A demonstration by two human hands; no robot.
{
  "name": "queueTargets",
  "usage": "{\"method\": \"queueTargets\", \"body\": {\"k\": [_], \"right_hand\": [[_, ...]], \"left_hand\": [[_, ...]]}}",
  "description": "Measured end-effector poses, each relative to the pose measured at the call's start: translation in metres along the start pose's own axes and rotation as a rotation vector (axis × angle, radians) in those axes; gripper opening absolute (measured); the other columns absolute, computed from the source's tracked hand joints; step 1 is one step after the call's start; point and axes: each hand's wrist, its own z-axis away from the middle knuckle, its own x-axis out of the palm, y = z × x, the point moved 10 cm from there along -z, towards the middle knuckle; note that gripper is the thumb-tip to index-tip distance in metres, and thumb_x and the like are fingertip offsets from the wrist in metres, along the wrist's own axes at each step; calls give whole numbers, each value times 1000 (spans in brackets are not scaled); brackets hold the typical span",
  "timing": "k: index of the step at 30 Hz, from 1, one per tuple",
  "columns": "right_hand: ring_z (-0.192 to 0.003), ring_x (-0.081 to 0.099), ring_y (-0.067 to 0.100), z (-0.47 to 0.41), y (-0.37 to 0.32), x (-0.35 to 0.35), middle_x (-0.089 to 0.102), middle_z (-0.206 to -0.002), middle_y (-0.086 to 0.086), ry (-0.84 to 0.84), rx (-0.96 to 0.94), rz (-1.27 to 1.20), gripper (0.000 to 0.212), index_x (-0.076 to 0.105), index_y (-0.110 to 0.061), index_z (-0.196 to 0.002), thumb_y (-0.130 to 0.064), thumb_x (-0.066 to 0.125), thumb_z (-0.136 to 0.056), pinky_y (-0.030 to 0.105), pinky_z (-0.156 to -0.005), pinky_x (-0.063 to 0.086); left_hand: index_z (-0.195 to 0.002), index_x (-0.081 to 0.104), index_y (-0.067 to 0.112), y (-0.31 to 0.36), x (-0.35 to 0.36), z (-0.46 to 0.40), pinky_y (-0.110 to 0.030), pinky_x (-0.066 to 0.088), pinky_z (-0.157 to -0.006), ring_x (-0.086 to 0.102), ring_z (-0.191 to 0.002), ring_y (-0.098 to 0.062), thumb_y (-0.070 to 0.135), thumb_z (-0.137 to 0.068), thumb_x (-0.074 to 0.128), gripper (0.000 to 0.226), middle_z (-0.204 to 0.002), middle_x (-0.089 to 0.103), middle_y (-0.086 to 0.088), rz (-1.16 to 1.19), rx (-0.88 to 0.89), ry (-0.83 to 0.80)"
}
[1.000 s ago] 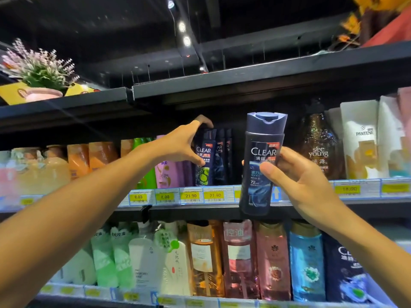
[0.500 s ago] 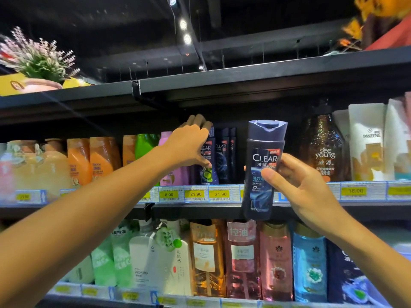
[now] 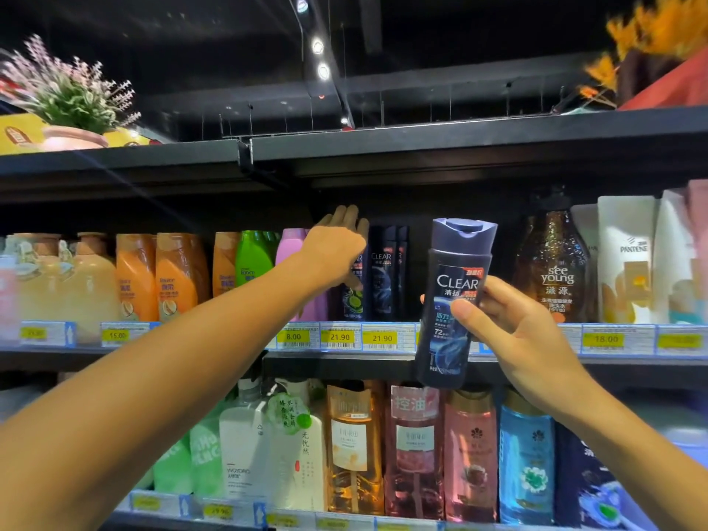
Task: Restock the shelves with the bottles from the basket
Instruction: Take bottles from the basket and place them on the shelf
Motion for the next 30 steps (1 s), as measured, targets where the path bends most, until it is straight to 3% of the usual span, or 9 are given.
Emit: {"method": "queueTargets", "body": {"k": [3, 5, 9, 13, 16, 20, 25, 30], "right_hand": [[-110, 68, 9, -3, -7, 2, 73, -116, -8, 8, -18, 1, 33, 62, -24, -123, -28, 60, -91, 25, -88, 58], [-110, 68, 9, -7, -16, 2, 73, -116, -8, 26, -56, -6, 33, 63, -24, -123, -27, 61, -90, 24, -89, 57], [-111, 68, 8, -20, -30, 5, 73, -117, -8, 32, -119, -6, 36, 62, -21, -126, -22, 63, -90, 18, -88, 54], [-113, 67, 9, -41, -32, 12, 72, -120, -5, -12, -144, 16, 39, 59, -11, -131, -10, 64, -92, 17, -90, 52], [-115, 66, 14, -56, -28, 14, 71, -121, -1, 0, -175, 94, 41, 62, -10, -130, -7, 69, -90, 25, -97, 53], [-108, 68, 22, -74, -13, 19, 72, -119, -2, 6, -175, 282, 41, 69, -19, -125, -19, 78, -86, 43, -96, 56], [-107, 70, 12, -98, 16, 24, 75, -114, -6, -35, -61, 372, 35, 70, -20, -124, -26, 74, -89, 43, -94, 58], [-106, 71, 17, -125, 63, 15, 75, -112, 1, -65, 186, 407, 38, 68, -13, -122, -28, 75, -88, 47, -91, 59]], "left_hand": [[-151, 35, 5, -1, -5, 9, -44, 43, -107, 41, -138, -34, 61, -81, 73, 97, -154, 36, -18, -6, 9, 53], [-150, 38, 6, -2, -18, 25, -42, 44, -105, 43, -135, -33, 63, -87, 64, 89, -153, 38, -17, 10, 24, 189], [-135, 56, 12, -10, -43, 76, -37, 50, -95, 52, -120, -24, 41, -97, 56, 48, -135, 54, -8, 245, 149, 555], [-120, 67, 13, -33, -24, 129, -32, 52, -91, 58, -111, -20, 28, -97, 58, 29, -118, 63, -3, 530, 44, 735], [-113, 70, 13, -36, 5, 156, -32, 52, -86, 59, -105, -18, 26, -95, 59, 25, -111, 64, -1, 630, -29, 757], [-111, 71, 16, -30, 46, 168, -34, 52, -86, 57, -103, -14, 32, -96, 55, 27, -108, 64, 4, 676, -97, 690], [-107, 72, 12, -24, 56, 175, -37, 48, -83, 61, -92, -22, 29, -97, 57, 25, -99, 67, 2, 621, -88, 773], [-107, 72, 9, -22, 56, 177, -36, 49, -84, 62, -90, -24, 27, -96, 58, 25, -98, 68, -1, 600, -84, 814]]}}
